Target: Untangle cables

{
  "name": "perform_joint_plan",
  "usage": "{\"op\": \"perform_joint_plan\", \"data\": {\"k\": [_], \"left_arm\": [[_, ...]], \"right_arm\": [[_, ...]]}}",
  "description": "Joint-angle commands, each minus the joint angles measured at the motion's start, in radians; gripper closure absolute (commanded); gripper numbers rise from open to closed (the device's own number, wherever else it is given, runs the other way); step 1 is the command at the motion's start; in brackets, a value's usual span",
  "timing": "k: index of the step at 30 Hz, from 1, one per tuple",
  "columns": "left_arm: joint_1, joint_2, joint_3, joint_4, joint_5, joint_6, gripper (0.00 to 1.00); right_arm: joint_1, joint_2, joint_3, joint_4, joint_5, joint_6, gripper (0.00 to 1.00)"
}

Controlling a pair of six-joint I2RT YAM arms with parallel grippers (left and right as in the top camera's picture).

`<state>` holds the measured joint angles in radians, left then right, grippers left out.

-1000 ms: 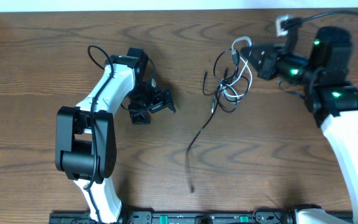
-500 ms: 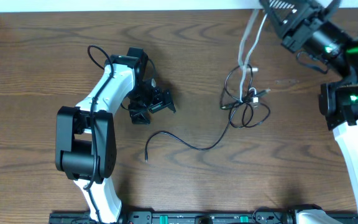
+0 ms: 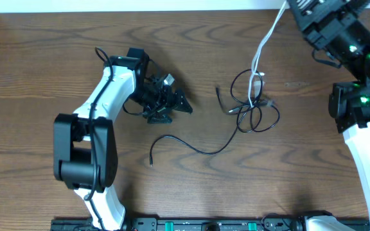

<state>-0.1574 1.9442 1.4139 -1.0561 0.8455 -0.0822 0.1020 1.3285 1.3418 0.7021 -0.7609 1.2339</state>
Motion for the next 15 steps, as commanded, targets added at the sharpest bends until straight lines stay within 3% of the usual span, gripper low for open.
{"op": "perform_joint_plan", "data": {"k": [1, 4, 7, 11, 15], "left_arm": [[-0.013, -0.096, 0.002, -0.015, 0.131, 0.177, 0.12], [-0.012, -0.174, 0.002, -0.002, 0.13, 0.18, 0.11], [-0.013, -0.298, 0.002, 0.057, 0.13, 0.179, 0.1], [-0.019, -0.46, 0.002, 0.148, 0.13, 0.156, 0.1], [-0.019, -0.576, 0.002, 0.258, 0.117, 0.033, 0.1]], "right_arm": [[0.0, -0.002, 0.014, -0.042, 0.123, 0.036, 0.99], [0.005, 0.0, 0.014, -0.25, 0.149, -0.048, 0.99], [0.031, 0.018, 0.014, -0.576, 0.222, -0.064, 0.99], [0.084, 0.079, 0.014, -0.631, 0.2, -0.048, 0.99], [0.151, 0.123, 0.014, -0.612, 0.201, 0.089, 0.99]]}}
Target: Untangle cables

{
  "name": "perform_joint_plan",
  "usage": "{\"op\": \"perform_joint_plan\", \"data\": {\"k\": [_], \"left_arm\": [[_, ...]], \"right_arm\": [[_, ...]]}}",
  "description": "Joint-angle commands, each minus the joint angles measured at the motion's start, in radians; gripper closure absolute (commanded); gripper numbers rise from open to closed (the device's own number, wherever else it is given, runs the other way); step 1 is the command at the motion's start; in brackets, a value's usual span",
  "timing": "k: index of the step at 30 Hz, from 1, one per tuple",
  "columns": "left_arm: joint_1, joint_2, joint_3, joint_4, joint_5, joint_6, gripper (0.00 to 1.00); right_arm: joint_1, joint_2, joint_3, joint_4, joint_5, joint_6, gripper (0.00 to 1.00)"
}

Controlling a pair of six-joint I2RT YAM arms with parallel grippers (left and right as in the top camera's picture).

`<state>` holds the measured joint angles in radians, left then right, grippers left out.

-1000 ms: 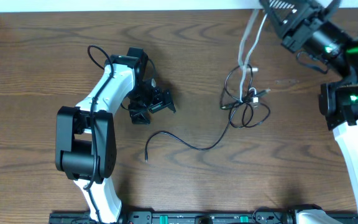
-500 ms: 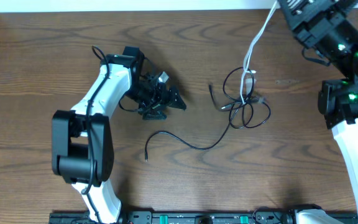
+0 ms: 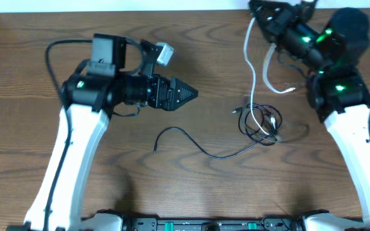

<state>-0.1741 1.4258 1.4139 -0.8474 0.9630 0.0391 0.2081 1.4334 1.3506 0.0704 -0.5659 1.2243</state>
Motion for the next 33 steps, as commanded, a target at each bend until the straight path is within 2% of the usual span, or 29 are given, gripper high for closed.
{"op": "perform_joint_plan", "data": {"k": [1, 3, 4, 5, 7, 10, 13, 18, 24, 27, 30, 33], "left_arm": [[-0.002, -0.078, 0.002, 0.072, -0.05, -0.145, 0.1], [-0.002, -0.089, 0.002, 0.082, -0.094, -0.189, 0.1], [-0.002, -0.092, 0.002, 0.096, -0.092, -0.192, 0.1], [-0.002, -0.092, 0.002, 0.156, -0.087, -0.263, 0.1], [-0.008, -0.092, 0.002, 0.206, -0.043, -0.299, 0.1], [-0.038, -0.092, 0.002, 0.289, 0.041, -0.303, 0.1], [-0.094, -0.092, 0.002, 0.366, 0.045, -0.303, 0.1], [-0.149, -0.092, 0.002, 0.398, -0.061, -0.303, 0.1], [-0.15, -0.092, 0.002, 0.453, -0.095, -0.303, 0.18], [-0.15, -0.092, 0.002, 0.47, -0.167, -0.303, 0.19], [-0.153, -0.09, 0.002, 0.484, -0.171, -0.303, 0.19], [-0.153, -0.087, 0.002, 0.484, -0.171, -0.303, 0.26]], "right_arm": [[0.061, 0.025, 0.005, 0.045, 0.005, 0.132, 0.99], [0.077, 0.026, 0.005, 0.072, 0.006, 0.175, 0.99], [0.091, 0.026, 0.005, 0.105, 0.005, 0.179, 0.99], [0.123, 0.026, 0.005, 0.109, 0.004, 0.205, 0.99], [0.145, 0.026, 0.005, 0.109, 0.006, 0.212, 0.99], [0.169, 0.026, 0.005, 0.109, 0.032, 0.219, 0.99], [0.186, 0.026, 0.005, 0.105, 0.058, 0.227, 0.98], [0.2, 0.026, 0.005, 0.104, 0.03, 0.237, 0.99], [0.2, 0.026, 0.005, 0.105, -0.032, 0.246, 0.99], [0.2, 0.026, 0.005, 0.105, -0.054, 0.265, 0.99], [0.2, 0.026, 0.005, 0.109, -0.066, 0.276, 0.99], [0.2, 0.026, 0.005, 0.118, -0.075, 0.306, 0.98]]}}
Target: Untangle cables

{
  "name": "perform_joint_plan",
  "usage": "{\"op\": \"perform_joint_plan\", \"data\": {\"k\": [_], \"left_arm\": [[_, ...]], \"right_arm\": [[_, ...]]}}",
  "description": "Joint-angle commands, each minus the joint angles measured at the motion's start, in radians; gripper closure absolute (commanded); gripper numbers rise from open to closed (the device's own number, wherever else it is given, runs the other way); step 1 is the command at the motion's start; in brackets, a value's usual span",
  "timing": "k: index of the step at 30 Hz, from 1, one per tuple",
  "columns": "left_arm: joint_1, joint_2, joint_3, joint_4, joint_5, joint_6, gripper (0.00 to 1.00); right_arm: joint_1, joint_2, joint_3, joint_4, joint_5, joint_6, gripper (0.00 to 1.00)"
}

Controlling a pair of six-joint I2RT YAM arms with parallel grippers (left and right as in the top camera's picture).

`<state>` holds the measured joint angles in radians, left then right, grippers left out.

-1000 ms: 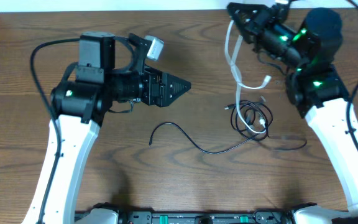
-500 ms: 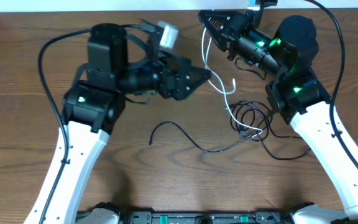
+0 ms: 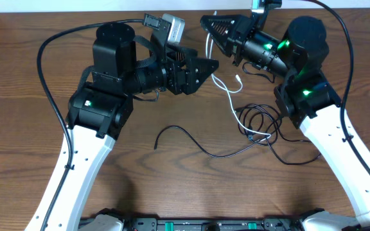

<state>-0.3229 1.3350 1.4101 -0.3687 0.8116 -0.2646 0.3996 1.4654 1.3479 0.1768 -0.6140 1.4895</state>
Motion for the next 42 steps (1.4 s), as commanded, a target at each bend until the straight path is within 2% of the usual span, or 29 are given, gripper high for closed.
{"op": "perform_joint_plan", "data": {"k": [1, 2, 6, 8, 21, 27, 29, 30, 35, 37, 38, 39, 40, 41, 42], "left_arm": [[-0.004, 0.004, 0.006, 0.005, -0.019, 0.0, 0.29], [-0.004, 0.004, 0.006, 0.005, -0.017, 0.0, 0.34], [-0.004, 0.004, 0.006, 0.012, 0.05, 0.0, 0.38], [-0.004, 0.004, 0.006, 0.013, 0.052, 0.0, 0.49], [-0.004, 0.004, 0.006, 0.029, 0.105, 0.0, 0.63], [-0.004, 0.004, 0.006, 0.031, 0.105, 0.0, 0.81], [-0.004, 0.004, 0.006, 0.031, 0.105, 0.0, 0.81], [-0.004, 0.004, 0.006, 0.031, 0.105, 0.0, 0.91], [-0.004, 0.004, 0.006, 0.03, 0.104, -0.004, 0.93], [-0.003, 0.004, 0.006, 0.031, 0.096, -0.029, 0.93], [-0.003, 0.003, 0.006, 0.035, 0.085, -0.055, 0.93], [0.001, 0.001, 0.006, 0.063, 0.082, -0.118, 0.93], [0.003, -0.003, 0.006, 0.086, 0.082, -0.162, 0.93], [0.006, -0.01, 0.006, 0.118, 0.082, -0.204, 0.93], [0.01, -0.018, 0.006, 0.149, 0.082, -0.239, 0.93]], "right_arm": [[0.008, -0.006, 0.008, 0.02, -0.031, 0.041, 0.98], [0.008, -0.006, 0.008, 0.026, -0.034, 0.04, 0.98], [0.008, -0.006, 0.008, 0.025, -0.045, 0.04, 0.98], [0.008, -0.006, 0.008, 0.025, -0.05, 0.04, 0.98], [0.008, -0.006, 0.008, 0.025, -0.074, 0.044, 0.99], [0.008, -0.006, 0.008, 0.025, -0.074, 0.044, 0.99], [0.008, -0.006, 0.008, 0.025, -0.074, 0.044, 0.99], [0.008, -0.006, 0.008, 0.025, -0.074, 0.044, 0.99], [0.001, -0.006, 0.008, 0.025, -0.073, 0.038, 0.99], [-0.015, -0.006, 0.008, 0.024, -0.062, -0.009, 0.98], [-0.026, -0.006, 0.008, 0.023, -0.058, -0.044, 0.93], [-0.056, -0.006, 0.008, 0.002, -0.059, -0.106, 0.78], [-0.078, -0.006, 0.008, -0.029, -0.063, -0.13, 0.69], [-0.101, -0.006, 0.008, -0.066, -0.071, -0.143, 0.56], [-0.127, -0.006, 0.008, -0.109, -0.079, -0.148, 0.5]]}}
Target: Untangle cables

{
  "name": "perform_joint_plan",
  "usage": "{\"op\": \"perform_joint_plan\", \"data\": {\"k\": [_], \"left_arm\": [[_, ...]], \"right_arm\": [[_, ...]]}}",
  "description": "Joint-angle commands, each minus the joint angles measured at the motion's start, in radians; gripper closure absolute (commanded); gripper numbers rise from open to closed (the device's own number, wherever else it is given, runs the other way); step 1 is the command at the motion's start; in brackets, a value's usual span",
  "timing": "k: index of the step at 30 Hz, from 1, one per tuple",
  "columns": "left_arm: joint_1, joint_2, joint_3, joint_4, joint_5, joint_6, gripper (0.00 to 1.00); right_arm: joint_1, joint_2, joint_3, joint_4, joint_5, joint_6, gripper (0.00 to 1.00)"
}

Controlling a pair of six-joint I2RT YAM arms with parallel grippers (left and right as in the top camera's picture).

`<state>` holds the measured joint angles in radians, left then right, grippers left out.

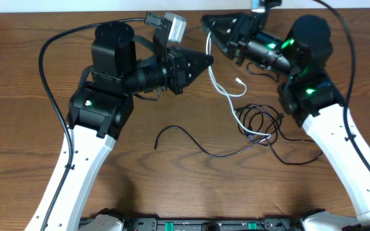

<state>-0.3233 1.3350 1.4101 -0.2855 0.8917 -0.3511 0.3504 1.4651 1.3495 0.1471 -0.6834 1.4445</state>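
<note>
A white cable (218, 83) hangs from my right gripper (208, 24), which is shut on its upper part high above the table's far side. Its free plug end (239, 81) curls up to the right. My left gripper (209, 59) points right, and its fingers meet in a point on the white cable just below the right gripper. A thin black cable (259, 122) lies in a tangle of loops on the table under the right arm. The white cable's lower bend runs into that tangle. The black cable's long tail ends at a plug (157, 145) to the left.
The wooden table (18, 128) carries both arms. The left arm's black supply cable (50, 48) arcs over the table's left side. Another strand of the black cable (300, 160) trails right beneath the right forearm.
My left gripper's fingers were spread beside the white cable and are now shut together on it. The right gripper still holds the cable in about the same spot, and the black tangle lies as before.
First the right gripper held the white cable up at the far right while the left gripper sat low on the left. Both grippers then stood nearer the middle, with the tangle dragged along. Now they face each other over the table's far side, both on the white cable.
</note>
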Motion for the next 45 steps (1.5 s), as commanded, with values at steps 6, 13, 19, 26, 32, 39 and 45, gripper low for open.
{"op": "perform_joint_plan", "data": {"k": [6, 13, 19, 26, 32, 39, 45], "left_arm": [[0.039, -0.077, 0.006, 0.319, 0.001, -0.371, 0.93], [0.04, -0.101, 0.006, 0.477, -0.093, -0.566, 0.93], [0.04, -0.101, 0.006, 0.466, -0.253, -0.659, 0.92], [0.04, -0.098, 0.006, 0.421, -0.332, -0.781, 0.92], [0.04, -0.098, 0.006, 0.246, -0.444, -0.795, 0.92], [0.049, -0.093, 0.006, 0.167, -0.568, -0.742, 0.93], [0.077, -0.086, 0.006, 0.177, -0.676, -0.742, 0.93]], "right_arm": [[-0.246, -0.006, 0.005, -0.375, -0.015, -0.298, 0.16], [-0.364, -0.006, 0.004, -0.741, 0.043, -0.708, 0.07], [-0.315, -0.006, -0.017, -0.977, 0.096, -1.146, 0.01], [-0.191, -0.006, -0.047, -1.018, -0.072, -1.528, 0.01], [-0.111, -0.006, -0.047, -0.975, 0.005, -1.524, 0.01], [-0.109, -0.006, -0.06, -1.036, 0.183, -1.392, 0.01], [-0.106, -0.006, -0.123, -1.003, 0.177, -1.293, 0.01]]}}
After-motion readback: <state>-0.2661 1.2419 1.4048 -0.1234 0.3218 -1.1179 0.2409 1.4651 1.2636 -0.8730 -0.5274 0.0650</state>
